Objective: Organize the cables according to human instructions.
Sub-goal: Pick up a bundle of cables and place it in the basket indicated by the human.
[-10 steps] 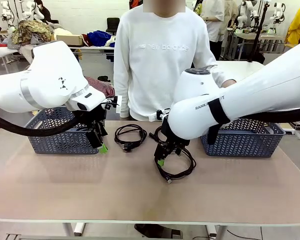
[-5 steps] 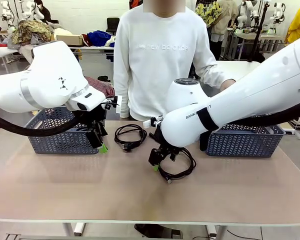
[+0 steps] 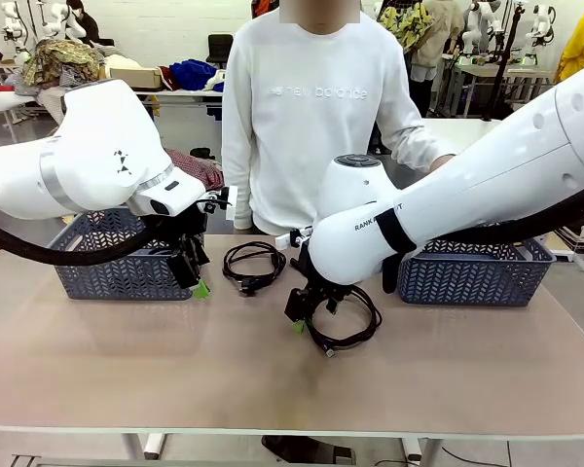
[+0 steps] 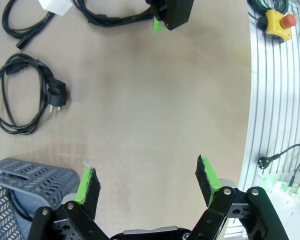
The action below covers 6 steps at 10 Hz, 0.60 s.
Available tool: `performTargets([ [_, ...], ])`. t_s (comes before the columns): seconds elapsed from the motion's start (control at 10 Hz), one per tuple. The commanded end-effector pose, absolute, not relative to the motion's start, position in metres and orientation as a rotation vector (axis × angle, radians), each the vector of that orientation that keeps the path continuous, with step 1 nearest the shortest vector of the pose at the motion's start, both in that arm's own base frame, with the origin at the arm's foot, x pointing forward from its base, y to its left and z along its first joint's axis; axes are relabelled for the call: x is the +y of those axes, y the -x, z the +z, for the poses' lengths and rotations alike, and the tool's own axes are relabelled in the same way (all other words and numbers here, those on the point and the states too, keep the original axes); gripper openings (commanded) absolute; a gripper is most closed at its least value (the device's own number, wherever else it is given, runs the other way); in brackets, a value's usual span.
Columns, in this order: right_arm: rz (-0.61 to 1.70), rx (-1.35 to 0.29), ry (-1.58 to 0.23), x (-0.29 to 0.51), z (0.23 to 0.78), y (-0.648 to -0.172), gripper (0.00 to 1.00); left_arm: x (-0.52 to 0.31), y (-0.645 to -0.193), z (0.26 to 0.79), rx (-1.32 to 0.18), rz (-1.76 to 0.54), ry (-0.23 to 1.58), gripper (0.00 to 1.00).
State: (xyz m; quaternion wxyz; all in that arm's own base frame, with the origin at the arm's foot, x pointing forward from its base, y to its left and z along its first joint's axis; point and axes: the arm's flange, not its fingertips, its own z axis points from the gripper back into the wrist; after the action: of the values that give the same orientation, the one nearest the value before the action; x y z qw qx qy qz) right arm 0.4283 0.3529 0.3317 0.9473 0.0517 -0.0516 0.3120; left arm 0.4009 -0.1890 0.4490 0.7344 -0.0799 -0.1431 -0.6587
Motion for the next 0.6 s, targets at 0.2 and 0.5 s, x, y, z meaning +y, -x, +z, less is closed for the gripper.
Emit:
performTargets([
  [0.2, 0.635, -0.104, -0.105, 0.353, 0.332, -0.428, 1.0, -0.187, -0.401, 0.45, -0.311, -1.446, 0.171, 1.0],
  [0.5, 0.583, -0.05, -0.083, 0.359, 0.324, -0.438, 1.0, -0.187, -0.401, 0.45, -0.311, -1.446, 0.171, 1.0],
])
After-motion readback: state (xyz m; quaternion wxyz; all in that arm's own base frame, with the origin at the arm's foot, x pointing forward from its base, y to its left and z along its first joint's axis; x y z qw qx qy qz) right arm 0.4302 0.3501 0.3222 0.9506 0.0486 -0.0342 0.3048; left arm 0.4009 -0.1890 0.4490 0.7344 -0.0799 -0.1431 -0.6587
